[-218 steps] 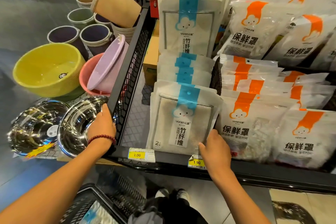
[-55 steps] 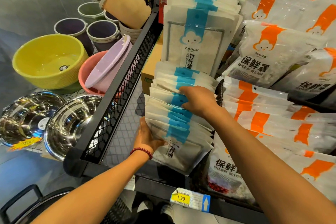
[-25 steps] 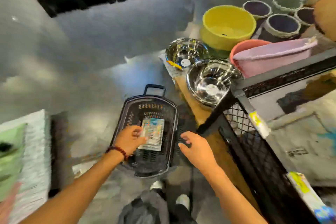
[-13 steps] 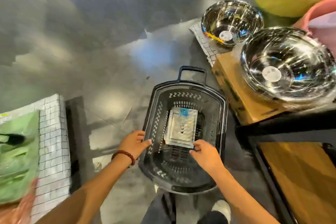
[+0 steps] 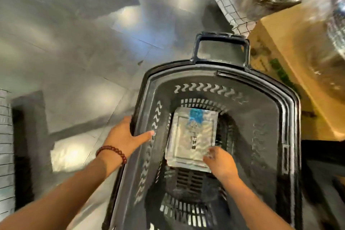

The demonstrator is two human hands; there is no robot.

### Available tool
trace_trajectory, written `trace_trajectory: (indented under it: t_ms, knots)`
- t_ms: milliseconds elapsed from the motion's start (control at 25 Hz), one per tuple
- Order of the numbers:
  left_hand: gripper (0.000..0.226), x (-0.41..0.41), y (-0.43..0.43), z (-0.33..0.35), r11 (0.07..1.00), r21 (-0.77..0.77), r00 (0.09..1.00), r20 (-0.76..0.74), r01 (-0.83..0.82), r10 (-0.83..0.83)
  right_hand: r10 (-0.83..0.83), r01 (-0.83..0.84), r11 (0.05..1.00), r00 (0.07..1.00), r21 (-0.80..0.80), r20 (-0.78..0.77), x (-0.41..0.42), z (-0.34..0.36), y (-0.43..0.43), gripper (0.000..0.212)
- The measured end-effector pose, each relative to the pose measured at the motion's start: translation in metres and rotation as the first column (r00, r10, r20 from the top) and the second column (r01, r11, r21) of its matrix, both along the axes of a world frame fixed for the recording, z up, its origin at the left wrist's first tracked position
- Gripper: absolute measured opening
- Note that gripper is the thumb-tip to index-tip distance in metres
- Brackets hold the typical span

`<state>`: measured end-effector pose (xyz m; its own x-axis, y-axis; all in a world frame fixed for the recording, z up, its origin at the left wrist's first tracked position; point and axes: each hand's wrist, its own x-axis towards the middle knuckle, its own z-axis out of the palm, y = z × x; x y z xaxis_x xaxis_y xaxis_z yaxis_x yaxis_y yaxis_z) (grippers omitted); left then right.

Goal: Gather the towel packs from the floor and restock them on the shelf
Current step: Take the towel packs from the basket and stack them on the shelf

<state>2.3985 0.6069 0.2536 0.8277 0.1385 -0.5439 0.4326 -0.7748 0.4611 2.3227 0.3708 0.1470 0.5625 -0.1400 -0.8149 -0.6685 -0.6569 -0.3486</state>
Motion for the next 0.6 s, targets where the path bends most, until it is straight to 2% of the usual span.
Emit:
trace_trajectory:
  t_ms: [160,280,440,480,600]
  knots:
    - [0.046,0.021,-0.005,-0.038,0.997,-0.073,0.988,0.147,-0.024,0.035,-0.167,0.162,0.983,0.985,-0.08,-0.05,0.01,-0.073,-0.004,0.033]
    - [0.034,0.023,-0.002,-0.05,0.992,-0.114,0.978,0.194,-0.051,0.073,-0.252,0.244,0.963,0.966,-0.113,-0.061,0.015,-0.105,-0.004,0.035]
    - [0.025,0.021,0.001,-0.057,0.985,-0.145,0.968,0.22,-0.093,0.124,-0.409,0.413,0.911,0.898,-0.009,-0.16,0.016,-0.133,0.002,0.064]
    - [0.024,0.02,0.001,-0.057,0.983,-0.154,0.967,0.22,-0.098,0.131,-0.456,0.466,0.885,0.871,0.012,-0.185,0.017,-0.14,0.006,0.066]
    - [0.023,0.019,0.002,-0.058,0.977,-0.192,0.963,0.231,-0.096,0.14,-0.57,0.573,0.819,0.811,-0.017,-0.134,0.014,-0.156,0.017,0.073]
